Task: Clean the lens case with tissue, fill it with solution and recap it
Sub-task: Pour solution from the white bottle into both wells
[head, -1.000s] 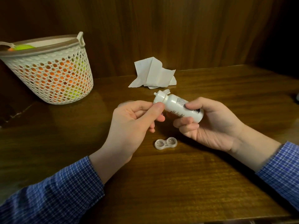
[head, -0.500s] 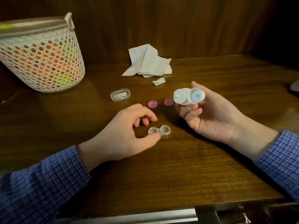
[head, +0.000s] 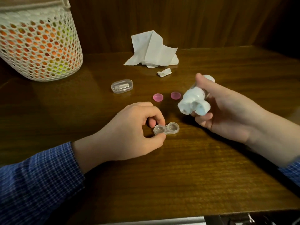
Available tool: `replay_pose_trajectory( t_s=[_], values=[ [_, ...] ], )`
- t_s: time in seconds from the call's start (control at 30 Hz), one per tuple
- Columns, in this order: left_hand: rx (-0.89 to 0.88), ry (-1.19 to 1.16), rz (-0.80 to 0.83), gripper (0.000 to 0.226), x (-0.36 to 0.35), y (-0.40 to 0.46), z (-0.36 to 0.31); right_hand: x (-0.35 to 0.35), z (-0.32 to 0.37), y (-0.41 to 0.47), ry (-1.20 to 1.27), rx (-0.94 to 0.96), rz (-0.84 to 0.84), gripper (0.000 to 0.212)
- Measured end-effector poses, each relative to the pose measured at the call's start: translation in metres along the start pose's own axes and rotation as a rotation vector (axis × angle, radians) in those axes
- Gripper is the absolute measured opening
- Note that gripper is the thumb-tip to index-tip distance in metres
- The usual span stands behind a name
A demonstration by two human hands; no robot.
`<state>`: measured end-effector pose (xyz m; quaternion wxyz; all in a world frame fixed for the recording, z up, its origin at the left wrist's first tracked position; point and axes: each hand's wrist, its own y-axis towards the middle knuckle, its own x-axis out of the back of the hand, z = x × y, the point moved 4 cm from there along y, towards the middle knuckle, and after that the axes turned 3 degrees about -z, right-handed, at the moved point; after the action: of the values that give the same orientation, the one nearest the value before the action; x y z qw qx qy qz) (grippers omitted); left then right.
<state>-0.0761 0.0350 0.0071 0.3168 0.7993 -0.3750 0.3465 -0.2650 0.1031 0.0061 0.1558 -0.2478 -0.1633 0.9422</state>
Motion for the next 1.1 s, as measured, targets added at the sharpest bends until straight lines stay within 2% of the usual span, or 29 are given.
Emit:
replay_pose_trajectory(
  t_s=[0.23,0.47,0.87,0.97,1.1],
  values=[
    [0.023,-0.085,0.026,0.015,-0.001,0.001,0.000,-0.011,-0.002,0.005,-0.316,0.106,-0.051,0.064],
    [0.032,-0.112,0.028,0.015,-0.001,0.001,0.001,-0.015,-0.003,0.004,-0.478,0.216,-0.011,0.074],
    [0.016,-0.114,0.029,0.020,0.000,0.001,0.007,-0.014,-0.003,0.004,-0.518,0.329,0.152,0.070],
    [0.005,-0.106,0.025,0.021,-0.001,0.002,0.008,-0.014,-0.002,0.006,-0.522,0.348,0.164,0.062],
    [-0.005,-0.086,0.024,0.022,-0.001,0.002,0.009,-0.013,-0.003,0.008,-0.518,0.358,0.170,0.063]
  ],
)
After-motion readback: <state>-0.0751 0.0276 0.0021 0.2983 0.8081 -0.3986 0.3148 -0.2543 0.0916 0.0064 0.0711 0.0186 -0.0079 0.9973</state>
